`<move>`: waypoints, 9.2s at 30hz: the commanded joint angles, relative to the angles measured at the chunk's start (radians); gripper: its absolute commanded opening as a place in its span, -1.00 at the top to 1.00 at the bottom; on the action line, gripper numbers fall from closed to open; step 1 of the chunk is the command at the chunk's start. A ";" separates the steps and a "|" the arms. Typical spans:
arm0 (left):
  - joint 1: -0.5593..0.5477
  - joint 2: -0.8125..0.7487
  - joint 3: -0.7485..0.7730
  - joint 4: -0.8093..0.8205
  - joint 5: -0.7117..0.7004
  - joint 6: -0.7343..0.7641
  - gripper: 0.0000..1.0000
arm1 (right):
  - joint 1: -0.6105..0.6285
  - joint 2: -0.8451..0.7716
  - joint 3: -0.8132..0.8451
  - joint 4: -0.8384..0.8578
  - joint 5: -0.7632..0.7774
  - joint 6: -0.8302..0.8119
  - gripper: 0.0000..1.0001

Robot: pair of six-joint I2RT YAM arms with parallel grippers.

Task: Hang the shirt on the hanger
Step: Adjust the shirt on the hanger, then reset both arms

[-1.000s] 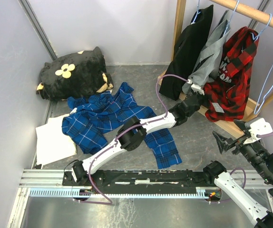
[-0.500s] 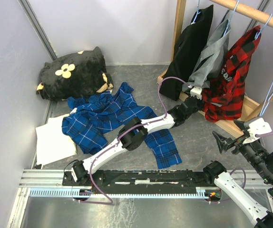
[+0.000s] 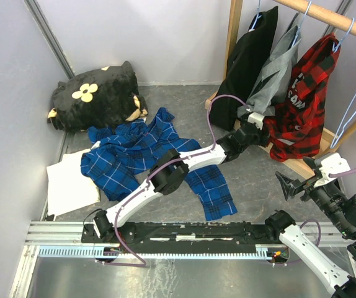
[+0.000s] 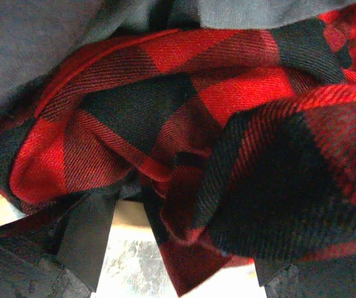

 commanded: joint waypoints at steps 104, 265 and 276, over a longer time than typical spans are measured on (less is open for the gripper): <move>0.132 -1.868 -1.529 -0.513 -0.192 0.066 -1.00 | -0.455 1.218 -0.299 0.941 0.650 0.407 0.10; 0.141 -2.007 -1.411 -0.985 -0.533 -0.417 -0.98 | -0.156 0.182 -0.228 0.173 0.071 0.374 -0.98; 0.142 -2.336 -1.541 -0.737 -0.465 -0.053 -0.99 | -0.156 0.100 -0.365 0.311 0.006 0.342 -0.98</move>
